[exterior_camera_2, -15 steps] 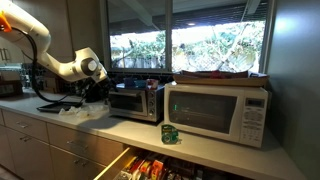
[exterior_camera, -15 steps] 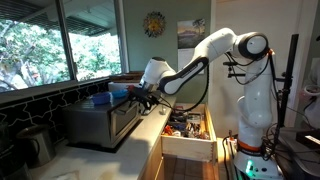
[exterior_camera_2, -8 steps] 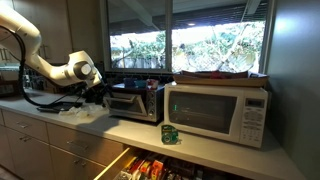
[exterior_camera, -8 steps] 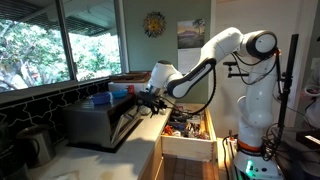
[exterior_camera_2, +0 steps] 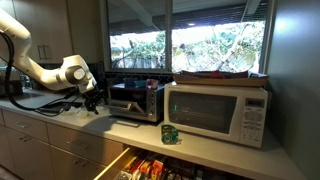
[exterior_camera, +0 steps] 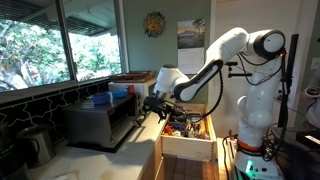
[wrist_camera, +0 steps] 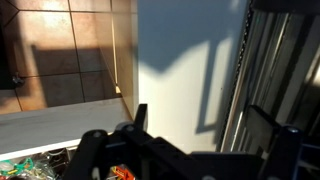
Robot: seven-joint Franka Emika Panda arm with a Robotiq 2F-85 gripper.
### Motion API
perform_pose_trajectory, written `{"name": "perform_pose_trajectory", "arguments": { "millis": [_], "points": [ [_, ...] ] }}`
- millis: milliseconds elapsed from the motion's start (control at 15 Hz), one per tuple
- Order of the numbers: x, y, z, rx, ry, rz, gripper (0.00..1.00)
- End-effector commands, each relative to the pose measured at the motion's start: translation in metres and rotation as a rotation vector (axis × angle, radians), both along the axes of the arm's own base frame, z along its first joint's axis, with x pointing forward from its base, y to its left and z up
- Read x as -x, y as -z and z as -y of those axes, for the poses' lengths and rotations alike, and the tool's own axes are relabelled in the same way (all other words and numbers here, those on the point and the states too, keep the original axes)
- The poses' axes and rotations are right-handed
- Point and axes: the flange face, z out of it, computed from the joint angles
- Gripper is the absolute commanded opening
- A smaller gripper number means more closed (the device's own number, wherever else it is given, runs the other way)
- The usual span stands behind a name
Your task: Open then close the oven grill door
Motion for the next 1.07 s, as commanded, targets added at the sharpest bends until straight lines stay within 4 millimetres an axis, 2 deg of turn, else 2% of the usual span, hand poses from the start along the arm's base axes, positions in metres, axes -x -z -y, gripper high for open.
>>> {"name": "perform_pose_trajectory", "arguments": {
  "millis": [0, 133, 267, 400, 533, 667, 733, 800, 867, 1000],
  "points": [
    [0.023, 0.006, 0.000, -0.018, 0.049, -0.045, 1.00],
    [0.027, 0.010, 0.000, -0.025, 0.065, -0.066, 1.00],
    [0.030, 0.004, 0.000, -0.035, 0.073, -0.069, 1.00],
    [0.030, -0.023, 0.005, -0.066, 0.089, -0.078, 1.00],
    [0.035, -0.050, 0.014, -0.108, 0.071, -0.160, 1.00],
    [0.039, -0.055, 0.032, -0.090, 0.017, -0.284, 1.00],
    [0.042, -0.067, 0.042, -0.071, -0.015, -0.330, 1.00],
    [0.047, -0.091, 0.047, -0.087, -0.087, -0.352, 1.00],
    [0.052, -0.107, 0.054, -0.082, -0.135, -0.383, 1.00],
    [0.048, -0.128, 0.065, -0.086, -0.251, -0.374, 1.00]
  ]
}}
